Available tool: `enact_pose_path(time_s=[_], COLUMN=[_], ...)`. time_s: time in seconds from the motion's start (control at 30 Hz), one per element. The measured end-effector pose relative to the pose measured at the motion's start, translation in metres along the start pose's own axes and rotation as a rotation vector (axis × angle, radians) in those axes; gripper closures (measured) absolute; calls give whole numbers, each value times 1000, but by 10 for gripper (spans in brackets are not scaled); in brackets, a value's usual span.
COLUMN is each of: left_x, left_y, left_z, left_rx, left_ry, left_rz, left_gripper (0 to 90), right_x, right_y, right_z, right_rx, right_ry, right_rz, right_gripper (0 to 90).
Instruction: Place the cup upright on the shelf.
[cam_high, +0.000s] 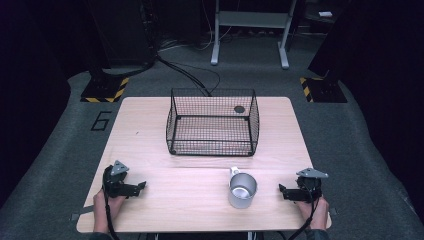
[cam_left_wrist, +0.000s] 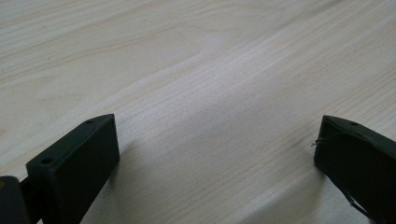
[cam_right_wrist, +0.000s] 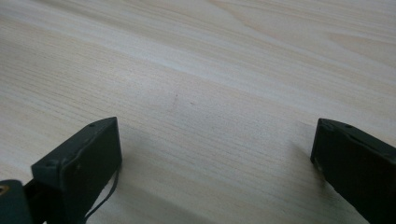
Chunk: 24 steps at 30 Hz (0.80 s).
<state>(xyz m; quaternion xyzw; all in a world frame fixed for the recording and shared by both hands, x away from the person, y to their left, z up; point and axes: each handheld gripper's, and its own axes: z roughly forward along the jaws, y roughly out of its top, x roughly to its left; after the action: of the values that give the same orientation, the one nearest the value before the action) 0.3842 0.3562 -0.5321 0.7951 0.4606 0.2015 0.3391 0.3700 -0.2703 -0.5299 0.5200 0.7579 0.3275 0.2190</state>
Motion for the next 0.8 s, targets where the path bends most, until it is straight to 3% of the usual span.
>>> enact_pose_path(time_s=[0.3, 0.43, 0.47, 0.63, 0.8], left_x=[0, 0, 0, 0, 0], left_y=[0, 0, 0, 0, 0], left_z=[0, 0, 0, 0, 0], left_rx=[-2, -2, -2, -3, -3], left_ry=[4, 4, 4, 4, 4], left_rz=[-3, -3, -3, -4, -3], left_gripper=[3, 3, 3, 3, 3], right_x=[-1, -2, -2, 1, 15], right_y=[1, 2, 3, 9, 19], right_z=[0, 0, 0, -10, -28], right_rx=[12, 26, 22, 18, -10], right_ry=[2, 10, 15, 43, 93], right_rz=[-14, -8, 14, 34, 42], right_gripper=[5, 0, 0, 0, 0])
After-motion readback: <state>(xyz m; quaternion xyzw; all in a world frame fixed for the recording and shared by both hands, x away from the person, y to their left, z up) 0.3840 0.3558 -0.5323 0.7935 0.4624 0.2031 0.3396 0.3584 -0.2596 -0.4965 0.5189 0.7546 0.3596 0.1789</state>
